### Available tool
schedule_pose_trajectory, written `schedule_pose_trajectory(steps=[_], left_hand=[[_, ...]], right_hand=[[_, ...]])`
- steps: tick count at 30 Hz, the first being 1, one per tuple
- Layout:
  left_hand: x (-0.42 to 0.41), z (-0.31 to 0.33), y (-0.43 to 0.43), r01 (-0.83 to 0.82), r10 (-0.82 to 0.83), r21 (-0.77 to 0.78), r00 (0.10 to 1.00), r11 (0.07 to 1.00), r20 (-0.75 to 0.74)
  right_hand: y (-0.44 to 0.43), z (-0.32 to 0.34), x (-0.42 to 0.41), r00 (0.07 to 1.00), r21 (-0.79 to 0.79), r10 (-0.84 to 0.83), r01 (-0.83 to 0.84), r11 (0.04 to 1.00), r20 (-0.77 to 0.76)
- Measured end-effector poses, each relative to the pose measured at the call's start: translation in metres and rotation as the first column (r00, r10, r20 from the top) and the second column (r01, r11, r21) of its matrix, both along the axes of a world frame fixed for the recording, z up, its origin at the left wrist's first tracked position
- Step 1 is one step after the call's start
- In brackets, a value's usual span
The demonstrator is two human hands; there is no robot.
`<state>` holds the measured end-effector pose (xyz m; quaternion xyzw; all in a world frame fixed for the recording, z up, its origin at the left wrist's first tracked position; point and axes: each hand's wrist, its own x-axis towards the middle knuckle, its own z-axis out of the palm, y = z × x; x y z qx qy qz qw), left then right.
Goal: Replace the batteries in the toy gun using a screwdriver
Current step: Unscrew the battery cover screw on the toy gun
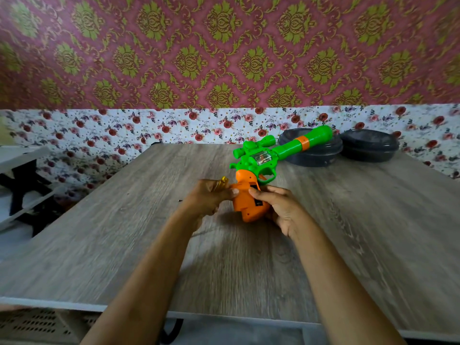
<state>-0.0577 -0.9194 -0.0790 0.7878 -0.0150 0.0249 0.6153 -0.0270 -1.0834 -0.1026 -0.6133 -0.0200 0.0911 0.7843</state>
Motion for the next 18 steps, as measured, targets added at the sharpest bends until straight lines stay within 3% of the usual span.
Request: schedule_pose_trajectory(steps=[8,10,12,13,15,18], left_hand=[[-0.005,0.006,0.003,0.011,-0.017,-0.111,0.999,0.994,-0.051],[-0.008,0.012,0.007,-0.043,0.047,-0.152,0.999,0.987,0.019],[-0.008,0.018,0.016,-0.185,0.195,-0.064,0.959,0.981,0.208],[-0.006,0.018,0.023,-0.307,0.273,0.048,0.9,0.951,0.34],[0.001,0.015,0.036,-0.567,0.36,0.279,0.76,0.775,0.542],[0.009,0.007,0.049,-0.672,0.368,0.473,0.723,0.57,0.584]], right_hand=[[-0.002,-0.005,0.006,0.998,-0.02,-0.066,0.066,0.998,-0.013],[-0.001,-0.004,0.006,0.997,-0.018,-0.069,0.069,0.997,-0.015],[0.0,-0.003,0.006,0.997,-0.016,-0.07,0.07,0.997,-0.022],[0.0,-0.002,0.005,0.997,-0.016,-0.069,0.068,0.998,-0.021],[0.0,-0.001,0.006,0.997,-0.021,-0.078,0.077,0.997,-0.018],[0.0,-0.002,0.008,0.994,-0.047,-0.102,0.1,0.994,-0.037]])
